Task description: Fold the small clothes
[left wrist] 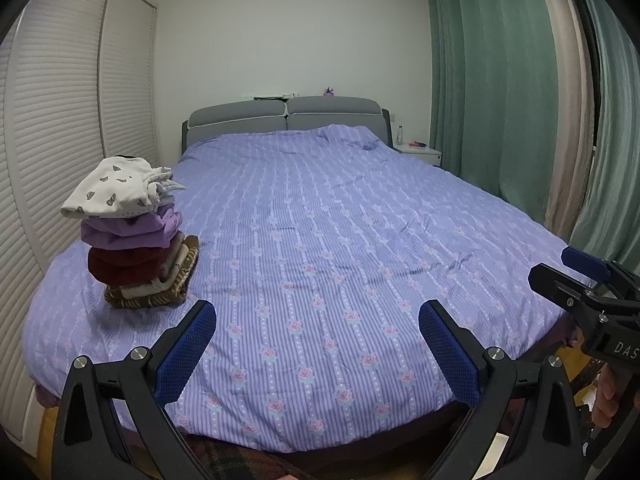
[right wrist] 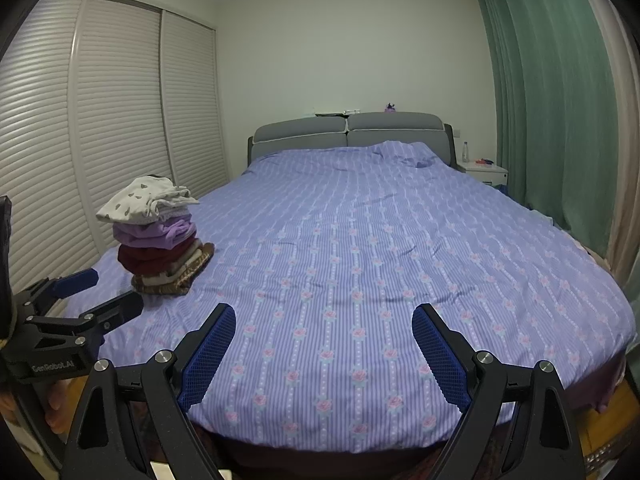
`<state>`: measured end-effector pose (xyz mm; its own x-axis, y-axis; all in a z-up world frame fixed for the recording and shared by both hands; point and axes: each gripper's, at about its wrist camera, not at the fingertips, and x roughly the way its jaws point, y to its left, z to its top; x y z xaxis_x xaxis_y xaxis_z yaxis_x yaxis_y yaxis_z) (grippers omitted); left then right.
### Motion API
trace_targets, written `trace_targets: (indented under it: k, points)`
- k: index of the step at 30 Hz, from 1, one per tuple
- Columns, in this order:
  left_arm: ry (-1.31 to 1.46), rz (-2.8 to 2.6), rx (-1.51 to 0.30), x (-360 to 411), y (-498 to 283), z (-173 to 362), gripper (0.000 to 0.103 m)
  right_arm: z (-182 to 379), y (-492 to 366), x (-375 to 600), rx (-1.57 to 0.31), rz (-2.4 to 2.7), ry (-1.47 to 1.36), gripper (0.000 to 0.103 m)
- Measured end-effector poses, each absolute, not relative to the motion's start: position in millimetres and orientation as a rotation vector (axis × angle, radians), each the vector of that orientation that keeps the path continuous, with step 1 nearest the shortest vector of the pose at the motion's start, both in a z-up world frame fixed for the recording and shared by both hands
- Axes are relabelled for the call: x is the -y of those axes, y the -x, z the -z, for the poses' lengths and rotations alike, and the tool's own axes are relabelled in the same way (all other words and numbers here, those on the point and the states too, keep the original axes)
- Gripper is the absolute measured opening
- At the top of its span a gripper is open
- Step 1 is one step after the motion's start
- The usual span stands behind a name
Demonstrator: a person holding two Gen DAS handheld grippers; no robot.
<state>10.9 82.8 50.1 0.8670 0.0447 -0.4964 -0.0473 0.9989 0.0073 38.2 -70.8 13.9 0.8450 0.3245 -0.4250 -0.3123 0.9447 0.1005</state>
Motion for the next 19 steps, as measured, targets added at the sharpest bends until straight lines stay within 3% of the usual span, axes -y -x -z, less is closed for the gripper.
trace_targets:
  k: [19]
  points:
    - [0.024, -0.034, -0.517, -84.2, -9.8, -49.8, 0.103, -10.9, -38.9, 69.6, -0.46, -0.335, -0.035, 0.091]
